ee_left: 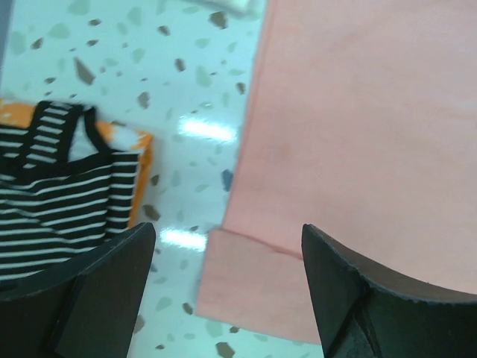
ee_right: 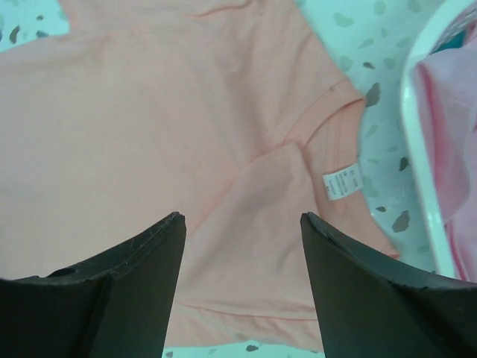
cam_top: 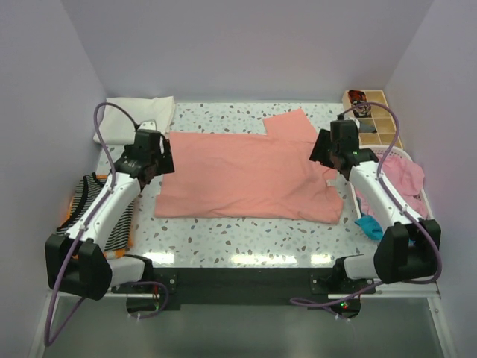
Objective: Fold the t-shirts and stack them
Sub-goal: Fold the flattened tshirt in 1/3 of the way
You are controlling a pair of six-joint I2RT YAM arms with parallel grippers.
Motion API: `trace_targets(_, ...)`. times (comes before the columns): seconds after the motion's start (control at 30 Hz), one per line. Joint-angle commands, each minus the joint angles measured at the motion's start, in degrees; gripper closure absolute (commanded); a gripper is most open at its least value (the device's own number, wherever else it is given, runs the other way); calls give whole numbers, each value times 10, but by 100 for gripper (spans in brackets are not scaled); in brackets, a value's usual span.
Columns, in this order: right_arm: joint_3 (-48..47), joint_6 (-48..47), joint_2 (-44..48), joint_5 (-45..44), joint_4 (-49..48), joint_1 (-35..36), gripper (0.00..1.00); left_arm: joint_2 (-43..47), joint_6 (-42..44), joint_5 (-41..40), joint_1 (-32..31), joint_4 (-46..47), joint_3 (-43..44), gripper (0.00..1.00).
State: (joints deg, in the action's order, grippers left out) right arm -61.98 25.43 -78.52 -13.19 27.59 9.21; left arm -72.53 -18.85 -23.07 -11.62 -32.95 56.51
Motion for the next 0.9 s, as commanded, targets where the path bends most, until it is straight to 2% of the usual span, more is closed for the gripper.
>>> trace_targets(0.0,5,1,-31,126,46,-2,32,-18,-9,169,3,72,-2,16)
trace_targets(0.03,17,7,-39,144,27,-2,32,-23,-19,227,2,89,-11,17)
trace_targets(0.13,63,26,-45,192,-13,-1,33,-49,-62,319,0,152,-50,19)
trace_targets(0.3,95,30,-83,193,-38,-2,33,-103,-99,355,-4,214,-94,21)
trace_targets(0.4,95,25,-122,183,-31,-1,34,-137,-99,336,-5,203,-94,22)
trace_targets(0.5,95,23,-140,161,-51,-2,34,-156,-89,283,-5,178,-80,22)
trace_targets(0.73,25,7,-187,35,-4,-2,32,-178,-46,120,-5,114,-64,20)
trace_targets(0.87,-15,-20,-212,43,-9,-3,32,-177,-54,108,-7,115,-76,19)
